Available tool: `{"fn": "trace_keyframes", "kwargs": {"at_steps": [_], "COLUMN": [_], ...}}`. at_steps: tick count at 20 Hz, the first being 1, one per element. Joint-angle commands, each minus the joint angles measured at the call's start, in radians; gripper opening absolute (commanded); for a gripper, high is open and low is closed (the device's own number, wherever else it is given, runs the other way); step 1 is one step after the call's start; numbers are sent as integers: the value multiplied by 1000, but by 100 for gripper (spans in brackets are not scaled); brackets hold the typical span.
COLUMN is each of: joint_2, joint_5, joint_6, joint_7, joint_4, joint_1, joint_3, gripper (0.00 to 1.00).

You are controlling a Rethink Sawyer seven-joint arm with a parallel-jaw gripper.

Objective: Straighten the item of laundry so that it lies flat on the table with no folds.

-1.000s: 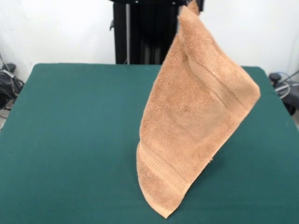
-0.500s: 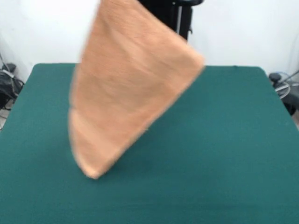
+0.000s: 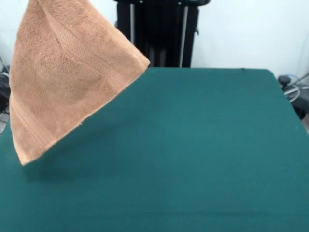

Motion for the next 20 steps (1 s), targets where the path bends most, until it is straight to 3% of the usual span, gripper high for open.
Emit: {"fn": "trace_keyframes", "kwargs": {"at_steps": [1,7,20], "joint_2": [50,46,80], "joint_5": [-51,-45,-45], "joint_6": [-14,-144,-197], "joint_7": [-192,-147,-114], "joint_4": [23,116,129], "joint_1": [23,66,100], "joint_3": [96,77,64], "gripper": [0,0,0]}}
